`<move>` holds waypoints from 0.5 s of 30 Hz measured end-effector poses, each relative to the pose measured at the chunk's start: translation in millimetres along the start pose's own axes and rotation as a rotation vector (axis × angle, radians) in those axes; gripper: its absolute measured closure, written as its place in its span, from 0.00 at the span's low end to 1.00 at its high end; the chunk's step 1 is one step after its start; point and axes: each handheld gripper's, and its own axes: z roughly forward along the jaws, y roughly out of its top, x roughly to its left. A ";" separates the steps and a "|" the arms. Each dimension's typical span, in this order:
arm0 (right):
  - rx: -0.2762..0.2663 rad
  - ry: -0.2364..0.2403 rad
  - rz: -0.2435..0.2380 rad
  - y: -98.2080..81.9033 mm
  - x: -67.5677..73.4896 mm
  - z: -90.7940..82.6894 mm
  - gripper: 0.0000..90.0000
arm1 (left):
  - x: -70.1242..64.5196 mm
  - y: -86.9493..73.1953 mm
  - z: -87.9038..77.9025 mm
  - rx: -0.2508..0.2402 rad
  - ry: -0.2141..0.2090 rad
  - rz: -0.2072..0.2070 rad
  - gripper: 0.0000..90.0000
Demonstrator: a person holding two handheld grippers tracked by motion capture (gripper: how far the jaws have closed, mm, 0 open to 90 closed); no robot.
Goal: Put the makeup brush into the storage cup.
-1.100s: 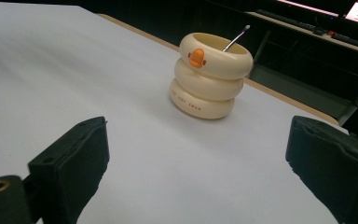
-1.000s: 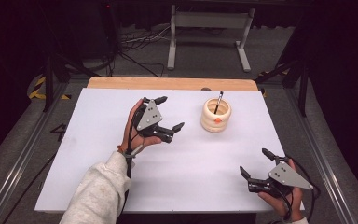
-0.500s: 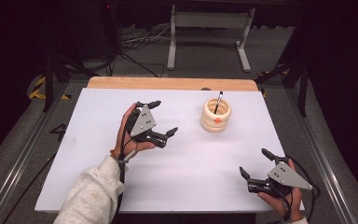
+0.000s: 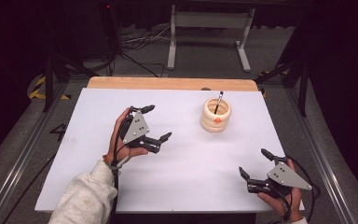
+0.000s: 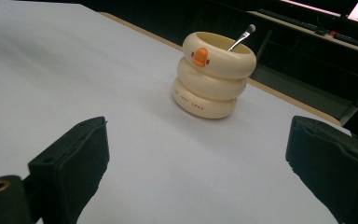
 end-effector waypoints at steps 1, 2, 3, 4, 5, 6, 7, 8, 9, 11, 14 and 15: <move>0.000 0.001 -0.001 0.1 0.2 0.1 0.07 | 0.0 -0.8 -1.3 0.005 -0.001 0.006 0.03; 0.001 0.000 -0.003 0.2 0.4 0.1 0.07 | -0.4 -1.2 -2.1 0.007 0.000 0.008 0.03; -0.002 -0.001 -0.003 0.1 0.6 0.1 0.07 | -0.4 -1.8 -4.0 0.007 -0.004 0.003 0.03; -0.003 -0.001 -0.003 0.2 0.7 -0.1 0.07 | -1.0 -2.3 -5.1 -0.001 -0.003 -0.004 0.03; -0.002 0.000 -0.003 0.3 0.6 -0.3 0.07 | -1.4 -2.4 -7.2 0.002 0.006 0.007 0.03; -0.003 -0.001 -0.002 0.2 0.6 -0.2 0.07 | -2.2 -2.6 -8.4 0.000 0.016 0.008 0.03; -0.002 0.000 -0.002 0.1 0.5 0.0 0.07 | -2.2 -2.9 -10.2 -0.005 0.017 0.011 0.03; 0.001 0.000 -0.004 0.1 0.4 0.1 0.07 | -2.5 -3.4 -11.3 -0.010 0.017 0.007 0.03; 0.002 -0.001 -0.004 0.1 0.3 0.3 0.07 | -3.1 -4.1 -12.4 -0.009 0.015 0.006 0.03; 0.004 0.002 -0.005 0.1 0.7 0.4 0.07 | -4.4 -6.2 -15.4 -0.006 0.018 0.011 0.03; 0.003 0.000 -0.006 0.1 1.0 0.5 0.07 | -5.5 -8.8 -19.2 0.004 0.022 0.015 0.03; 0.003 0.001 -0.005 0.1 1.0 0.5 0.07 | -5.6 -9.2 -20.4 0.009 0.021 0.019 0.03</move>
